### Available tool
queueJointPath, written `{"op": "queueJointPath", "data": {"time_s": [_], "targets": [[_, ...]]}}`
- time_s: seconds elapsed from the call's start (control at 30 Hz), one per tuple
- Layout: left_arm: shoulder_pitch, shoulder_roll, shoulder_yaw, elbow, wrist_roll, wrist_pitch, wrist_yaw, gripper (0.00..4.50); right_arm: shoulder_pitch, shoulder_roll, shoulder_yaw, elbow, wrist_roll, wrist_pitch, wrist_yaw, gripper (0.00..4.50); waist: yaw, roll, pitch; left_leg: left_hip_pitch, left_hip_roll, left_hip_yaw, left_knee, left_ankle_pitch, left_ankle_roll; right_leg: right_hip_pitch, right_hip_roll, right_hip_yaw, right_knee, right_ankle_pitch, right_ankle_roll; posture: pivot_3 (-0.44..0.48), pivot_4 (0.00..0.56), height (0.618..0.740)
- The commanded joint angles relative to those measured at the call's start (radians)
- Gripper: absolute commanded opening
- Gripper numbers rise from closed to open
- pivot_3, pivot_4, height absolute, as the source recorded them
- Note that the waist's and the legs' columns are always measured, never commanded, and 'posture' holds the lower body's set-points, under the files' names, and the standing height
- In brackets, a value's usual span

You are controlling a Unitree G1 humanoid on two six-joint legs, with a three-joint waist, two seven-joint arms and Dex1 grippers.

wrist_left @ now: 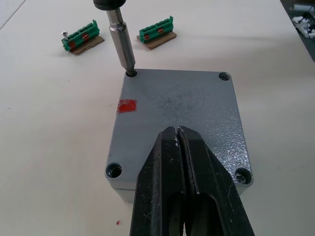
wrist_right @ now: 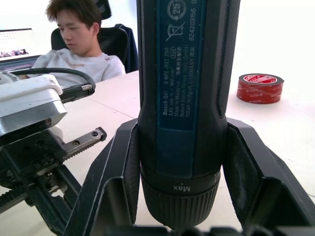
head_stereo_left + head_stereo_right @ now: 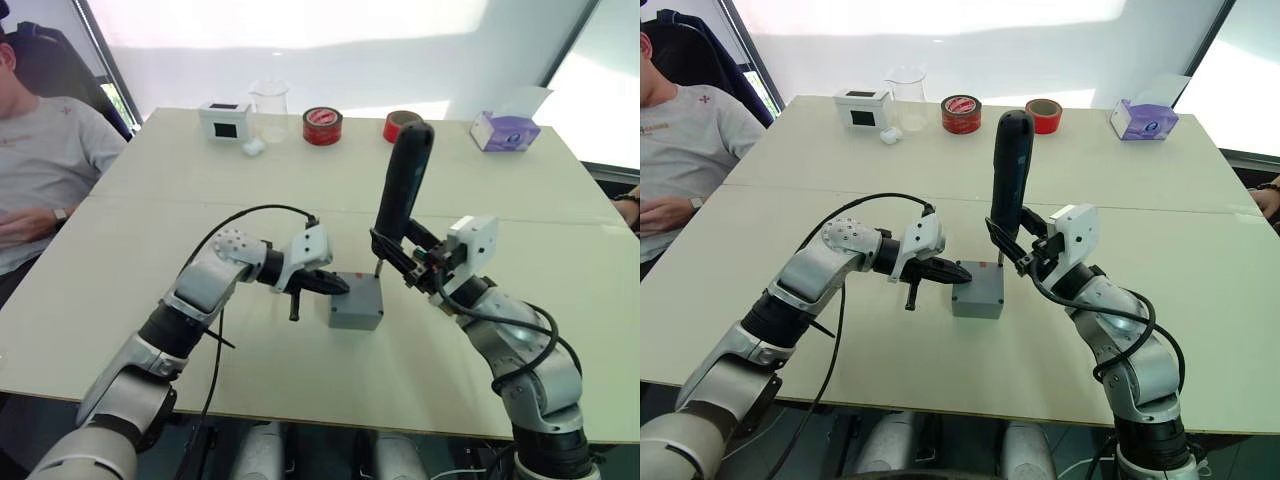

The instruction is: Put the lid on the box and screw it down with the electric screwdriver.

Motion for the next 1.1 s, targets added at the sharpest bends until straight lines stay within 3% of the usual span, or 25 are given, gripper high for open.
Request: {"op": "queueJointPath", "data": {"time_s": [0.03,1.1], "targets": [[0.013,0.001,-0.021,-0.015,0.018,0.009,-0.004,0.00,0.054,0.011,0.045,0.079,-0.012,0.051,0.001,1.76,0.000,-0.001,-0.001,0.001,0.000,0.000,-0.001,0.000,0.000,0.000,-0.001,0.000,-0.001,0.000,0.000,0.000,0.150,0.715],[0.004,-0.014,-0.015,-0.009,0.018,0.038,0.015,0.00,0.041,0.010,0.046,0.099,-0.007,0.052,0.017,1.76,-0.001,-0.001,-0.007,0.001,0.000,0.000,-0.008,0.000,0.000,-0.001,-0.005,0.000,-0.008,0.000,-0.002,0.000,0.150,0.715]]}}
